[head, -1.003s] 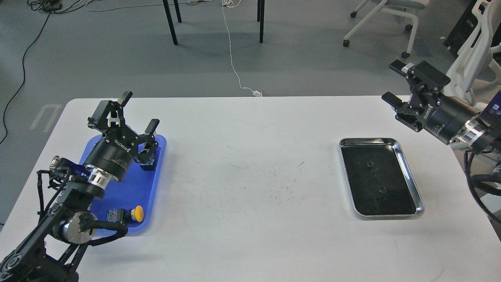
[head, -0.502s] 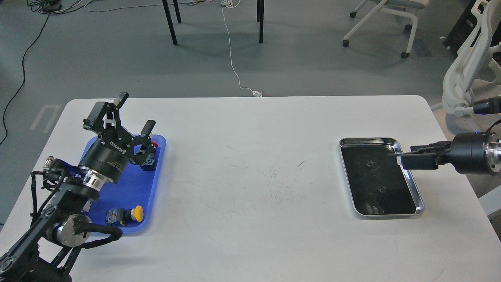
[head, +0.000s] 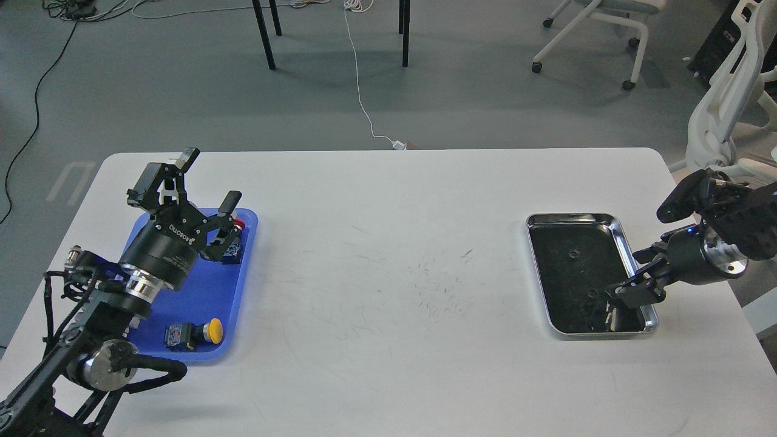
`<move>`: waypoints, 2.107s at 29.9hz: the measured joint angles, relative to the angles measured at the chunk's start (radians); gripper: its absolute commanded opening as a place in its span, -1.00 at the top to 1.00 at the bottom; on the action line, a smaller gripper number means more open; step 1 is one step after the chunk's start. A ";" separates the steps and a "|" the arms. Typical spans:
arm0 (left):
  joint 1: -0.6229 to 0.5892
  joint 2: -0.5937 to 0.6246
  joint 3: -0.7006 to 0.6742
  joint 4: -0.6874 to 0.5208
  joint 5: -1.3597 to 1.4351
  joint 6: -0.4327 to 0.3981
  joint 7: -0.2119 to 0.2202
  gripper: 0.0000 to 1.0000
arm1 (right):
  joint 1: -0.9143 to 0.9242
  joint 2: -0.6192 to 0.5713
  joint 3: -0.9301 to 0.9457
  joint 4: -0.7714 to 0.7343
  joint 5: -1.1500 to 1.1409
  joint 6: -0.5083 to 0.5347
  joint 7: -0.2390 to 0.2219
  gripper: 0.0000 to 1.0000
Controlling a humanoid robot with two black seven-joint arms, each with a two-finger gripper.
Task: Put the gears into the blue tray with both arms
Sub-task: 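Lower the right gripper into the metal tray and grasp a small black gear, then carry the black gear with the right gripper toward the table center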
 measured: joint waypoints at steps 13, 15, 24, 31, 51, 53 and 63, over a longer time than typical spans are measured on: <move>0.000 0.003 0.015 -0.003 0.001 0.000 0.000 -0.96 | -0.013 0.116 -0.066 -0.075 0.004 -0.056 0.000 -0.23; 0.000 0.004 0.019 -0.003 0.001 0.000 0.000 -0.96 | -0.018 0.130 -0.070 -0.091 0.004 -0.056 0.000 -0.23; 0.012 0.003 0.020 -0.005 0.005 0.001 0.000 -0.96 | -0.055 0.169 -0.072 -0.118 0.004 -0.062 0.000 -0.07; 0.012 0.003 0.020 -0.005 0.005 0.001 0.000 -0.96 | -0.069 0.189 -0.072 -0.143 0.005 -0.075 0.000 0.23; 0.012 0.003 0.020 -0.005 0.005 0.000 0.000 -0.96 | -0.017 0.193 -0.073 -0.124 0.013 -0.065 -0.001 0.72; 0.011 0.003 0.020 -0.005 0.005 0.000 0.000 -0.96 | 0.035 0.192 -0.071 -0.103 0.039 -0.065 -0.001 0.72; 0.010 0.003 0.022 -0.005 0.005 -0.002 0.000 -0.96 | 0.202 0.420 -0.073 -0.098 0.378 -0.065 0.000 0.68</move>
